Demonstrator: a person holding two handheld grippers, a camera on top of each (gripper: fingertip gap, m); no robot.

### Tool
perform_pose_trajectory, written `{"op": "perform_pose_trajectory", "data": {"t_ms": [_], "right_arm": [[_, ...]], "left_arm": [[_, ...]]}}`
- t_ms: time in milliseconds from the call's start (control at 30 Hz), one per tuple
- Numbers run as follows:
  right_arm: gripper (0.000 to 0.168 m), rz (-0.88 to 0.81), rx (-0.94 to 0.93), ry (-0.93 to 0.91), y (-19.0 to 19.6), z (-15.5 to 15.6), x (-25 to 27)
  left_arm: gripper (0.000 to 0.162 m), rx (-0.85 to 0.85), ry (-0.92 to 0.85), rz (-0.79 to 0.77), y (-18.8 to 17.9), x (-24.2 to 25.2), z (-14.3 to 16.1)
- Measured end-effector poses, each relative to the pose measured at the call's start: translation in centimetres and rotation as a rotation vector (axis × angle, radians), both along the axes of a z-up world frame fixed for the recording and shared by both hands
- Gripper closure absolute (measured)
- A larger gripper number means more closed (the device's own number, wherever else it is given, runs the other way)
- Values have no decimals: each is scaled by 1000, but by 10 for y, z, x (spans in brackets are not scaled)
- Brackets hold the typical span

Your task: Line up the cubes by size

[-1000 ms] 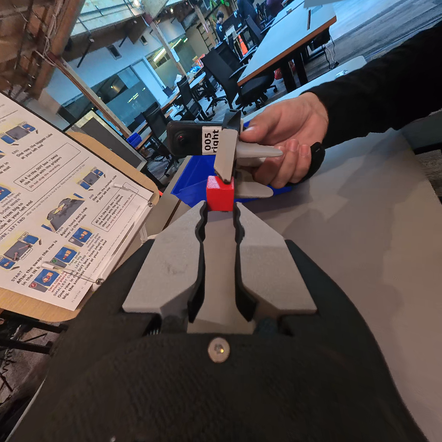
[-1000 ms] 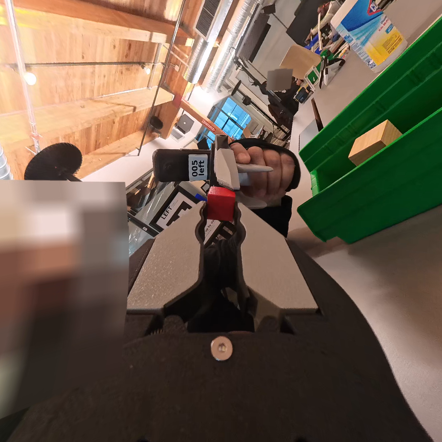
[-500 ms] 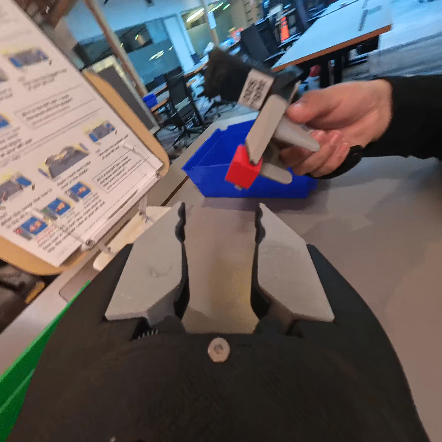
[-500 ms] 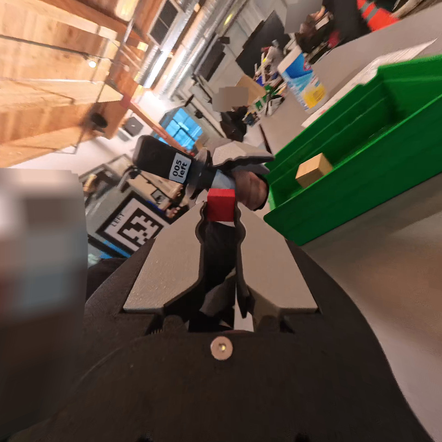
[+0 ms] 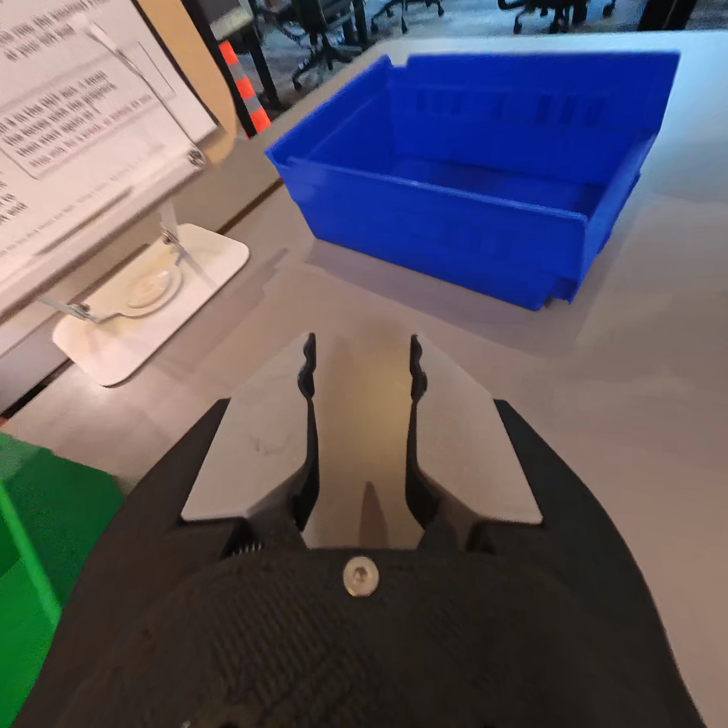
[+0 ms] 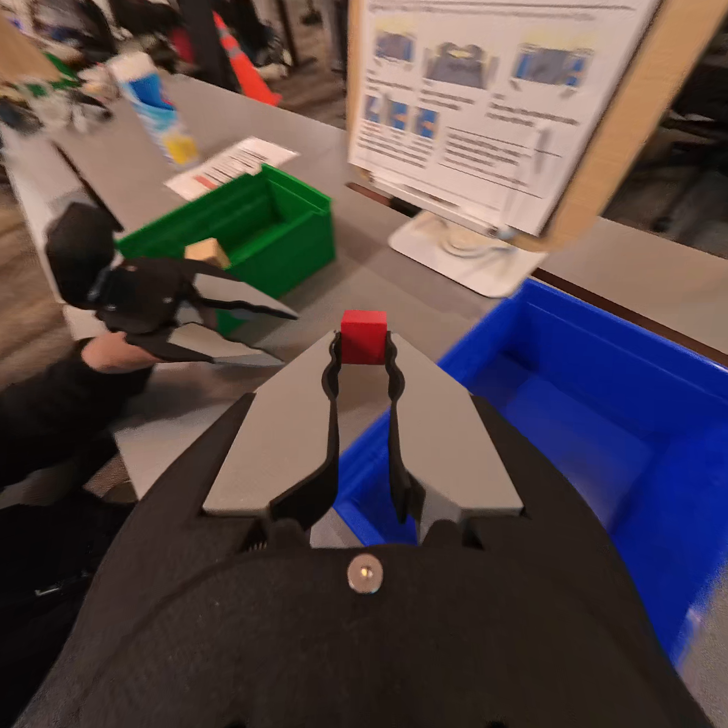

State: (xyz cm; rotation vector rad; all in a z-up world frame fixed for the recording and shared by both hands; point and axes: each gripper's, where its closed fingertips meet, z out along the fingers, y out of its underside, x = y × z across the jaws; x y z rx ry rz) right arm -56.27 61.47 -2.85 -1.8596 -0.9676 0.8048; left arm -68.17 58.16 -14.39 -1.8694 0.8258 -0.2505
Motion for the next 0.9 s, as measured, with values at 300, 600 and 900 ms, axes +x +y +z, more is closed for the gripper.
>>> {"op": "perform_pose_trajectory", "data": {"t_ms": [300,600,900], "right_arm": [[149,-43,-65,39,4,-15,19],[149,21,-77,63,-2,-17,-8],[149,129,-155,91,-26,-32,-34]], "left_arm": [[115,-5,96,-28,-6,7,-23],[113,96,72,-99,-11,16,-11],[111,290,-14,-207,-27,45,21]]}}
